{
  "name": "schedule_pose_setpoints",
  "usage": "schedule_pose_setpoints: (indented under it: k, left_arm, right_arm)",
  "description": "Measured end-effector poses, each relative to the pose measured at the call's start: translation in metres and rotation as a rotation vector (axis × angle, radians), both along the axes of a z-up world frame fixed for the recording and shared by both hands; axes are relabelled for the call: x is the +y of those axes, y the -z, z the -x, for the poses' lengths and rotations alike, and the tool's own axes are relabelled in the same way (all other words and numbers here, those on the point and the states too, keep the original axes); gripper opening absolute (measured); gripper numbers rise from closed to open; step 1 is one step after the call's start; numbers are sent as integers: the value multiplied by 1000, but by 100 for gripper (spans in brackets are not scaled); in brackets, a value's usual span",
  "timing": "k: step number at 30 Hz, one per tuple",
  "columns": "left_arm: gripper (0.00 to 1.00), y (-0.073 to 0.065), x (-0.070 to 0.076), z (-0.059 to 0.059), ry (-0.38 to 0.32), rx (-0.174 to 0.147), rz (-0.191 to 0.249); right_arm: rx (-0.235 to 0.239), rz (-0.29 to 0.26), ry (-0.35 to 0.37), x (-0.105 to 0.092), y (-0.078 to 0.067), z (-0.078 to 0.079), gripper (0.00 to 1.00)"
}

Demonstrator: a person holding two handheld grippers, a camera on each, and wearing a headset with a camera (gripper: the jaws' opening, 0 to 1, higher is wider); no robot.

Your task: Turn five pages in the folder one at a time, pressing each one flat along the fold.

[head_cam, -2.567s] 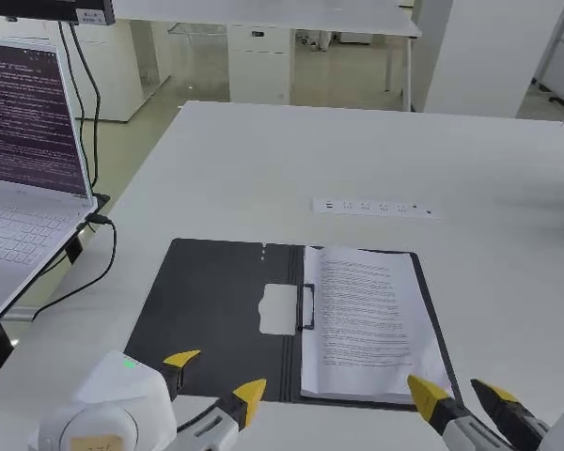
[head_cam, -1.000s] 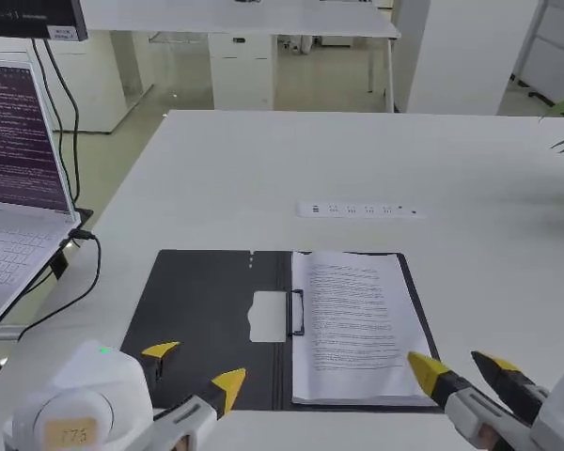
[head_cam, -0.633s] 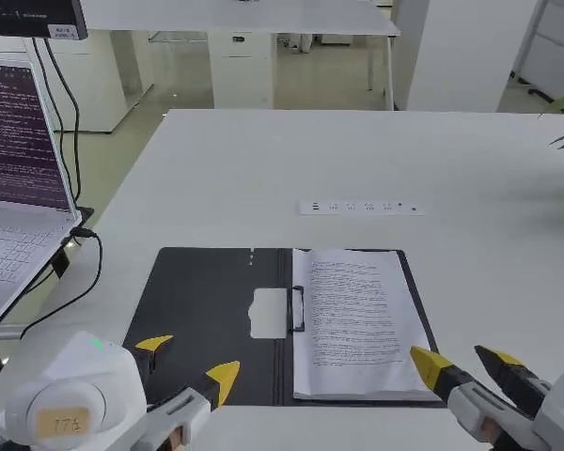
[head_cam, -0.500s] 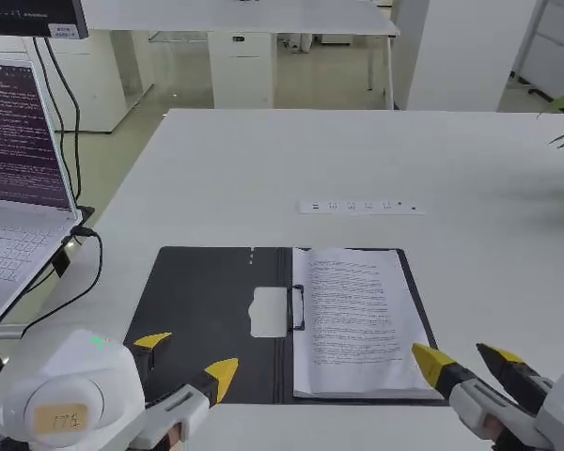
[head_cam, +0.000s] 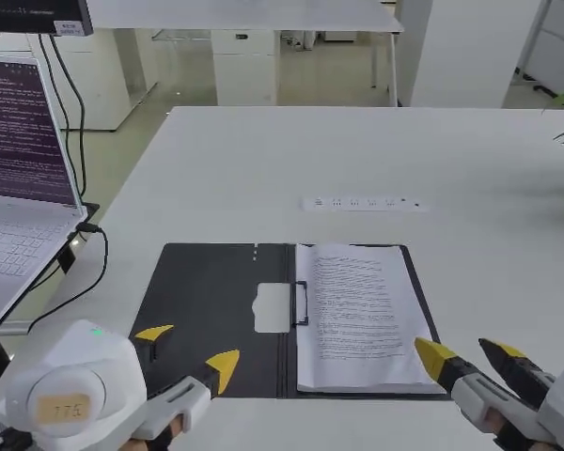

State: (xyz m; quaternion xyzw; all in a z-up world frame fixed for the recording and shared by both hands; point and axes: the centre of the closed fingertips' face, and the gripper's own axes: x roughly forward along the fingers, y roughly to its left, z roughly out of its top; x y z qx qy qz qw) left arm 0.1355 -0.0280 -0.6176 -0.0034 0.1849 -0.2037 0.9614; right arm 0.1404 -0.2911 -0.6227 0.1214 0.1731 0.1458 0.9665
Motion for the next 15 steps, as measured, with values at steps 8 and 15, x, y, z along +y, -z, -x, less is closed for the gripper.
schedule_pose_setpoints:
  k: [8, 15]
  left_arm:
    - [48, 0, -3, 0, 6, -2, 5]
    - [47, -1, -5, 0, 5, -5, 9]
  right_arm:
    - [-3, -2, 2, 0, -2, -1, 52]
    - [-6, -2, -1, 2, -2, -1, 52]
